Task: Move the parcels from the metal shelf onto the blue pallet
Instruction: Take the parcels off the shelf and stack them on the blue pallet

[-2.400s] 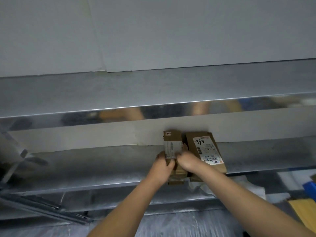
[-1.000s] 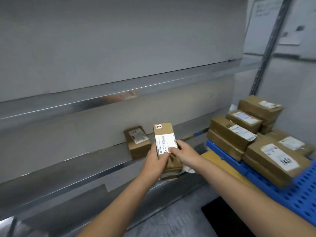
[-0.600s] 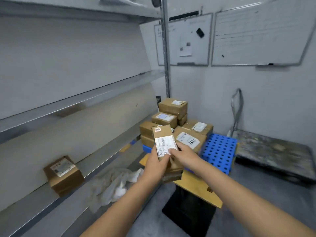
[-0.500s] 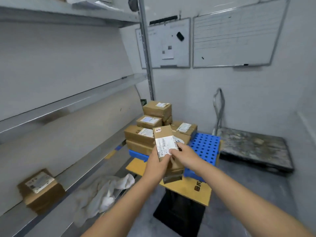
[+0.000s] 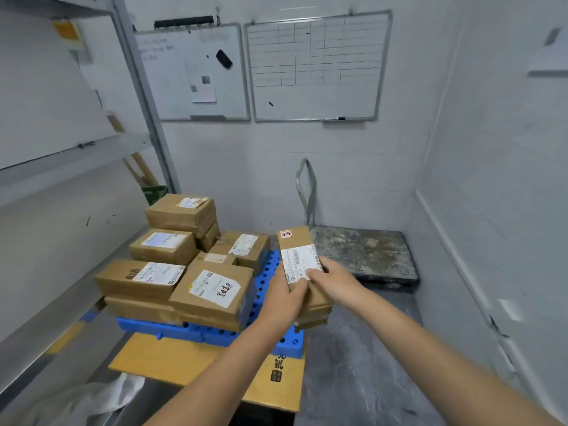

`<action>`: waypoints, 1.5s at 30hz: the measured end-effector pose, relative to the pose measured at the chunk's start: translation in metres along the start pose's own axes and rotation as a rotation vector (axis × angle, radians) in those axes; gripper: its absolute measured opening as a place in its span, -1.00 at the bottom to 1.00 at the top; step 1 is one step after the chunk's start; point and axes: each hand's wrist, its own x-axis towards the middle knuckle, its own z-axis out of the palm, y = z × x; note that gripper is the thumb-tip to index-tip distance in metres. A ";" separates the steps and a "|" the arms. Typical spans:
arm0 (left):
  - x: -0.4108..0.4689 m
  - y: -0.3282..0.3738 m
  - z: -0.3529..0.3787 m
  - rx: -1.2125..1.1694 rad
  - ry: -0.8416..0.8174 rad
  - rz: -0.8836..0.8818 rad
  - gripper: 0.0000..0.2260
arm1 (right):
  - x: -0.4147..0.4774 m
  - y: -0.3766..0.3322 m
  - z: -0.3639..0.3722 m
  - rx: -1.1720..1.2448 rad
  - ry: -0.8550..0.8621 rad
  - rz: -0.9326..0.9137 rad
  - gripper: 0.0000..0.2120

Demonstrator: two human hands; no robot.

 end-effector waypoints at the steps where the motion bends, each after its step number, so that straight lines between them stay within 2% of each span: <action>1: 0.012 -0.001 0.003 -0.006 -0.005 0.003 -0.58 | 0.011 0.001 -0.005 0.008 0.005 0.004 -0.67; 10: 0.136 -0.019 0.016 -0.055 0.040 -0.050 -0.57 | 0.141 -0.001 -0.027 -0.037 -0.004 0.035 -0.66; 18: 0.177 -0.043 -0.002 -0.016 0.133 -0.104 -0.56 | 0.204 -0.002 -0.006 -0.064 -0.108 -0.003 -0.67; 22: 0.193 -0.052 -0.013 0.000 0.228 -0.113 -0.56 | 0.236 -0.004 0.011 -0.074 -0.195 -0.024 -0.64; 28: 0.217 -0.063 -0.028 0.015 0.406 -0.225 -0.53 | 0.287 -0.018 0.032 -0.078 -0.360 -0.101 -0.61; 35: 0.242 -0.056 -0.013 0.066 0.615 -0.304 -0.56 | 0.341 -0.022 0.036 -0.128 -0.601 -0.198 -0.64; 40: 0.251 -0.054 -0.005 0.099 0.796 -0.359 -0.55 | 0.363 -0.027 0.046 -0.169 -0.739 -0.274 -0.65; 45: 0.244 -0.056 -0.002 0.060 0.897 -0.425 -0.49 | 0.366 -0.033 0.060 -0.217 -0.860 -0.336 -0.66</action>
